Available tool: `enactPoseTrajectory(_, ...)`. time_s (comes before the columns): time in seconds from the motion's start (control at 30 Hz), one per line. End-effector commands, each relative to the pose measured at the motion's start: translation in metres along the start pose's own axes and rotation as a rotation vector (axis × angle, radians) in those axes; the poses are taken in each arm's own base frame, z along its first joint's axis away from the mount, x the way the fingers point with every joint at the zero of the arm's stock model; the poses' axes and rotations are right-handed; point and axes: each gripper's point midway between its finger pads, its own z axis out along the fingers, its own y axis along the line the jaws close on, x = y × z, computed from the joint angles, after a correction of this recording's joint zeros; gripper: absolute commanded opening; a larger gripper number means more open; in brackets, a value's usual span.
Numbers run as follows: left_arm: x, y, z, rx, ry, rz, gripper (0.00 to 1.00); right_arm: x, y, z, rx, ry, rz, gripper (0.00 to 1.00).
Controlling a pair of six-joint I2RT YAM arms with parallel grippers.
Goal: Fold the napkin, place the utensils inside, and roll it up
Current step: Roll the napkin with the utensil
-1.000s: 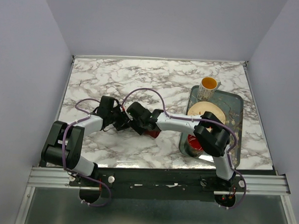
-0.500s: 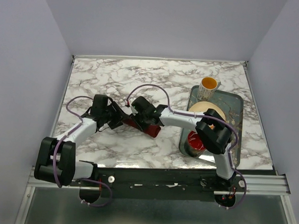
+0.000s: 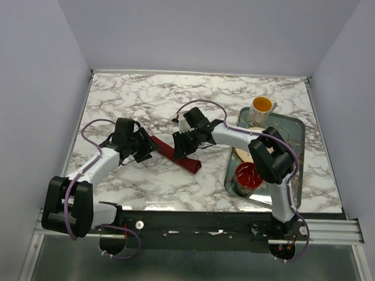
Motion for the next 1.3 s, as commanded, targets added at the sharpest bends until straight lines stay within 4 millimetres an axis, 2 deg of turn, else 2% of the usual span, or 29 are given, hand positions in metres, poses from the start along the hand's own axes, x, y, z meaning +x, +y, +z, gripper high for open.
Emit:
enactPoseTrajectory(0.0,-0.006,-0.011,0.001,0.029,0.009,0.013,0.64,0.014,0.013,0.009,-0.191,0.099,0.143,0.41)
enactPoseTrajectory(0.27,-0.001,-0.026,0.019,0.065,0.061,0.005,0.6,0.019,-0.003,0.015,-0.239,0.114,0.25,0.41)
enactPoseTrajectory(0.5,0.008,-0.027,0.032,0.077,0.1,-0.024,0.59,0.018,-0.012,0.016,-0.251,0.113,0.3,0.43)
enactPoseTrajectory(0.6,0.009,-0.026,0.031,0.072,0.084,-0.02,0.6,0.02,-0.011,0.017,-0.274,0.108,0.354,0.43)
enactPoseTrajectory(0.67,0.005,-0.025,0.027,0.067,0.047,-0.019,0.62,0.014,-0.007,0.016,-0.304,0.083,0.388,0.43)
enactPoseTrajectory(0.7,0.003,-0.026,0.026,0.066,0.036,-0.015,0.62,0.023,-0.008,0.017,-0.311,0.091,0.419,0.43)
enactPoseTrajectory(0.73,0.002,-0.026,0.025,0.068,0.031,-0.016,0.63,0.014,-0.004,0.015,-0.348,0.056,0.434,0.43)
enactPoseTrajectory(0.93,0.007,-0.02,0.031,0.044,0.054,-0.032,0.62,0.011,-0.003,0.013,-0.368,0.019,0.495,0.43)
enactPoseTrajectory(1.1,0.009,-0.02,0.037,0.041,0.066,-0.036,0.62,0.016,-0.006,0.015,-0.367,0.03,0.512,0.44)
enactPoseTrajectory(1.2,0.007,-0.027,0.042,0.062,0.072,-0.031,0.61,0.016,-0.008,0.015,-0.358,0.023,0.498,0.48)
enactPoseTrajectory(1.27,0.009,-0.028,0.047,0.056,0.083,-0.019,0.6,0.016,-0.009,0.012,-0.346,0.022,0.477,0.54)
